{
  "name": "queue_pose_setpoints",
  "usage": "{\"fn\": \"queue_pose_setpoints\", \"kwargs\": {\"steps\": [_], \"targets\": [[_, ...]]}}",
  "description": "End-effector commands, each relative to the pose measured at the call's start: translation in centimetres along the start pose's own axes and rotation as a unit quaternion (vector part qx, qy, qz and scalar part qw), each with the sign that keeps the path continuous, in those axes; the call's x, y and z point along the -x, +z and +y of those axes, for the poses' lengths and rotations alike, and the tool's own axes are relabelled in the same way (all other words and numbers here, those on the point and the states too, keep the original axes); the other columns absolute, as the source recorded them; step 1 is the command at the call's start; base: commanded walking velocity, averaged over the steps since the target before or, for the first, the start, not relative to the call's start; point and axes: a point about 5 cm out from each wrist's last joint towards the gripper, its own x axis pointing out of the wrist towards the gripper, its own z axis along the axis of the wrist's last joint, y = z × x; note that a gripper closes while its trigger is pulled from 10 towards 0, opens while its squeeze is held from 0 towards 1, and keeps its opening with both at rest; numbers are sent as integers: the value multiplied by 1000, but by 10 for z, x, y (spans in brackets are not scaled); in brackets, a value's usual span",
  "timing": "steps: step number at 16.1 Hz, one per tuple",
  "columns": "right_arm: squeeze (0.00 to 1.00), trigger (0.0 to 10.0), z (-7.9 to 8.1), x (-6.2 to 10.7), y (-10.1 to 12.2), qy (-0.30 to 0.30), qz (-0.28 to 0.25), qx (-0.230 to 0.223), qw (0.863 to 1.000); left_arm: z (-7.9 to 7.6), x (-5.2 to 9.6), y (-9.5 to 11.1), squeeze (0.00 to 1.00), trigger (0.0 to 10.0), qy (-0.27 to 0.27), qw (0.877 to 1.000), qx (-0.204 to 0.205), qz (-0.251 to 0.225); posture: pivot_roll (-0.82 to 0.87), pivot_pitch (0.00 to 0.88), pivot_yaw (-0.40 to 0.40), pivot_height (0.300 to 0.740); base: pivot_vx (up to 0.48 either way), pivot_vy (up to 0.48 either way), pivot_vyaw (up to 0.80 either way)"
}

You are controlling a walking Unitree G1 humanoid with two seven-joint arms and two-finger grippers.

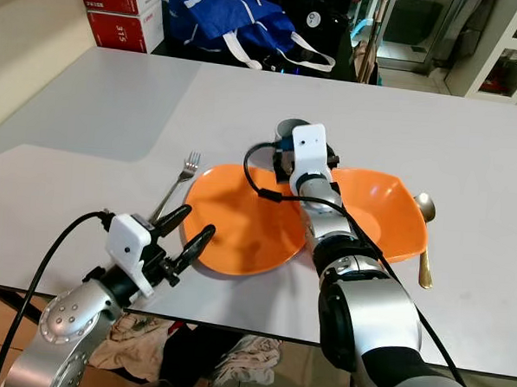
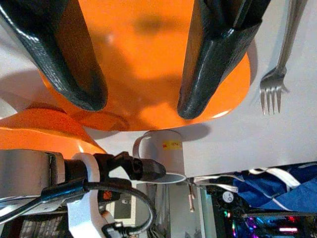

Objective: Setting the table

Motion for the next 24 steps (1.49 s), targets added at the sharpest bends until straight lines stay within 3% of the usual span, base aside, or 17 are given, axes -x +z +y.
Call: {"fn": "queue_pose_setpoints", "kwargs": {"steps": [1, 8, 12, 16, 18, 20, 23, 24], "targets": [[0, 10000, 0, -4, 16, 1, -31, -6, 999, 3, -2, -2, 0, 10000, 4, 1000, 3, 6, 18, 11, 26, 740, 0, 0, 0], [0, 10000, 2, -3, 28, 5, -73, -6, 997, 8, -5, -5, 0, 10000, 19, 1000, -8, 15, 7, 0, 20, 740, 0, 0, 0], [0, 10000, -13, 4, 26, -14, -112, 6, 994, 12, -8, -6, 0, 10000, 32, 999, -11, 17, -17, 0, 25, 740, 0, 0, 0], [0, 10000, -55, 31, 2, -61, -127, 34, 989, 21, -12, -8, 0, 10000, 67, 997, -7, 22, -49, 0, 34, 740, 0, 0, 0], [0, 10000, -76, 53, -3, -88, -144, 45, 985, 28, -11, -9, 0, 10000, 95, 995, -5, 28, -74, 0, 40, 740, 0, 0, 0], [0, 10000, -86, 72, -7, -105, -151, 56, 981, 33, -11, -7, 0, 10000, 112, 993, -1, 27, -91, 0, 48, 740, 0, 0, 0], [0, 10000, -94, 118, -14, -145, -158, 73, 974, 38, -14, -4, 0, 10000, 132, 991, 7, 24, -118, 0, 64, 740, 0, 0, 0], [0, 10000, -94, 121, -14, -150, -161, 75, 973, 38, -15, -4, 0, 10000, 134, 991, 8, 24, -120, 0, 65, 740, 0, 0, 0]]}}
